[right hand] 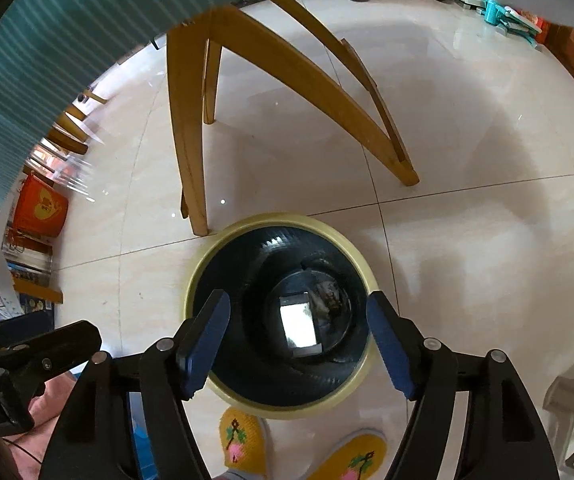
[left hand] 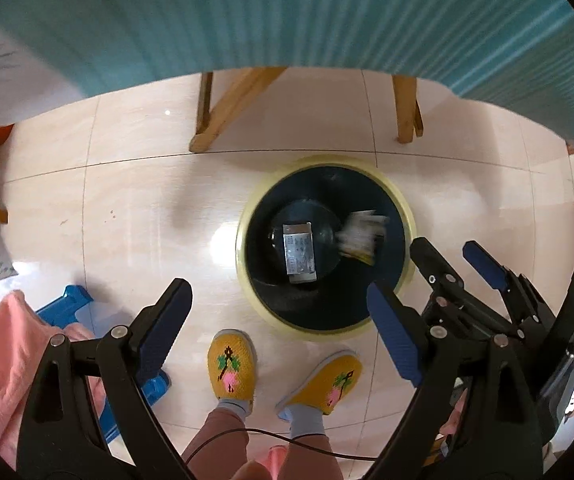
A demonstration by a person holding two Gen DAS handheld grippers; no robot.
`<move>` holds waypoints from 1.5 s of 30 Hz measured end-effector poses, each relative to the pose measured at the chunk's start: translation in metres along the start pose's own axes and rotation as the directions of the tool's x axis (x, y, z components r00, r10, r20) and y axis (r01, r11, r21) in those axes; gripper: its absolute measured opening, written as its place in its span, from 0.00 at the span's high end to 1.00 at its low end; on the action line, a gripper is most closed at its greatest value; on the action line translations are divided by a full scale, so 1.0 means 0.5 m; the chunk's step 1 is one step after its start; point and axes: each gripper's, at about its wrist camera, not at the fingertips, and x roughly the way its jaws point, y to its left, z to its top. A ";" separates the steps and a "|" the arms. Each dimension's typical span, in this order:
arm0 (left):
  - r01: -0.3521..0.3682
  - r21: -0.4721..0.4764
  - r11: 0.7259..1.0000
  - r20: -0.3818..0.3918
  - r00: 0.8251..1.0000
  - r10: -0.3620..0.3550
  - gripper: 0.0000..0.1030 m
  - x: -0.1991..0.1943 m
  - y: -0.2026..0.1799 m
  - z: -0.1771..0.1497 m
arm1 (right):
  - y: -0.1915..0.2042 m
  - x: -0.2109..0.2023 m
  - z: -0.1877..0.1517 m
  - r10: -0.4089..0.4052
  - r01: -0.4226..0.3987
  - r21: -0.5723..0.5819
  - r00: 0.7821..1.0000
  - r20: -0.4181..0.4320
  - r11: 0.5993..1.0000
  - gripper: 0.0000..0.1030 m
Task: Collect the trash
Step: 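Open both tools to drop the box and wrapper into the bin, then move both tools back over the table toward the snack pile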
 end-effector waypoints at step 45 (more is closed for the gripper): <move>0.085 -0.007 0.996 0.456 0.887 -0.072 0.15 -0.948 -0.016 0.032 | 0.119 -0.945 0.267 0.234 -0.203 -0.124 0.910 0.341 0.971 0.23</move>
